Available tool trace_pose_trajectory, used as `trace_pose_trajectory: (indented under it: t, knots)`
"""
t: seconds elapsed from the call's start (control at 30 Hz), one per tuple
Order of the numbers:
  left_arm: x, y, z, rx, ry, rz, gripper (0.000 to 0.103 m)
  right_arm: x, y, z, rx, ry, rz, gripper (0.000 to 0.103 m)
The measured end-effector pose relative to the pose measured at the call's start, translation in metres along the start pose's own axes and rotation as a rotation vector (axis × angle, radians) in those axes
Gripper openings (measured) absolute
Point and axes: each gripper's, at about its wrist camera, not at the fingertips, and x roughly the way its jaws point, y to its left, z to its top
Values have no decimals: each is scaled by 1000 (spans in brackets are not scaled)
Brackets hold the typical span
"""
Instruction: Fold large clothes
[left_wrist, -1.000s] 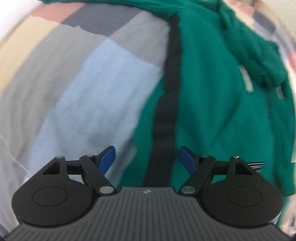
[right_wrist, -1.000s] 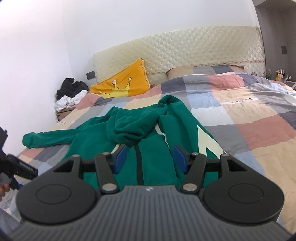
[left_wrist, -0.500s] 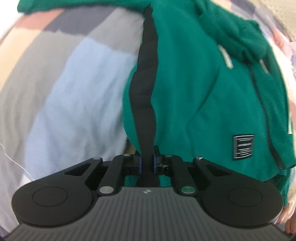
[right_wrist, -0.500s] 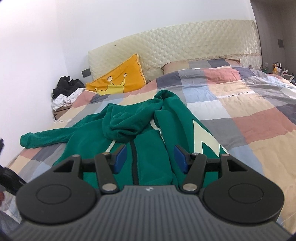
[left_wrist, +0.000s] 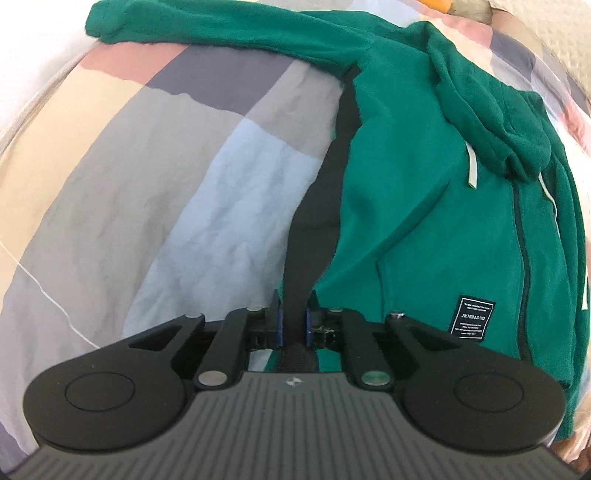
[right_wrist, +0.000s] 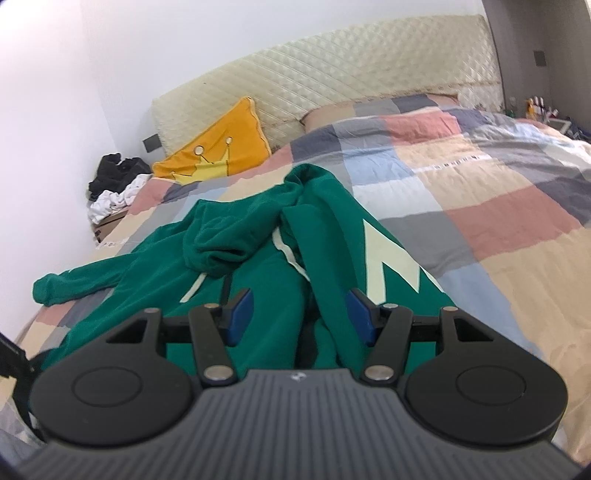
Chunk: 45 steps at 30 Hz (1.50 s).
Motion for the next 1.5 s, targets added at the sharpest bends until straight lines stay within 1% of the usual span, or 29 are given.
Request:
trace_pose_trajectory:
  t: [0.03,0.07,0.1,0.13,0.17,0.27,0.33,0.4,0.43,0.5,0.6,0.67,0.73,0.8,0.9,0.97,1.03,1.1,1.13,1.2,1.27,1.33,1.37,1.5]
  knots:
    - [-1,-4,0,22,2,19,23,0,-3,0,15,6,-2,59]
    - [9,-17,-1,44,5,36,29,0,-7,0,33,13,-2,59]
    - [5,-21,-2,64,-4,52,47,0,-10,1,51,18,0,59]
    - [9,-28,0,74,-20,62,64,0,-14,1,71,24,2,59]
    - [8,-34,1,87,-50,59,67,0,-17,1,91,33,5,59]
    - [-13,-51,-1,139,-132,51,68,3,-20,-2,106,68,-9,59]
    - [-27,-68,-6,186,-179,10,68,6,-21,-4,108,89,-35,59]
    - [-38,-90,-14,241,-205,-56,68,11,-25,-6,126,120,-52,59]
    - [-42,-102,-18,270,-208,-96,68,15,-28,-8,141,140,-57,59]
    - [-41,-127,-28,317,-189,-171,68,21,-34,-11,162,178,-79,59]
    - [-34,-163,-39,345,-158,-276,68,33,-45,-19,222,258,-91,60]
    - [-26,-190,-44,359,-151,-321,68,36,-48,-25,242,287,-100,59]
    - [-18,-216,-47,394,-182,-334,68,36,-46,-26,210,285,-135,59]
    - [-11,-241,-52,409,-259,-288,68,35,-46,-27,188,280,-164,59]
    - [10,-262,-55,413,-332,-262,68,40,-49,-31,171,298,-191,59]
    - [26,-267,-57,415,-342,-284,68,48,-51,-36,162,324,-209,60]
    - [39,-267,-63,420,-334,-305,68,53,-59,-39,209,345,-194,60]
    - [53,-263,-69,423,-338,-299,68,55,-66,-42,237,343,-208,58]
    - [59,-259,-70,421,-325,-308,68,56,-67,-42,245,342,-211,57]
    - [69,-255,-72,414,-306,-333,68,57,-68,-42,251,340,-227,48]
    - [70,-251,-73,410,-311,-350,68,57,-68,-40,252,332,-241,30]
    - [67,-246,-71,395,-316,-376,68,54,-69,-37,265,321,-241,18]
    - [66,-243,-70,383,-313,-396,68,50,-69,-35,269,305,-245,16]
    - [62,-232,-71,366,-308,-441,68,35,-66,-25,282,223,-255,13]
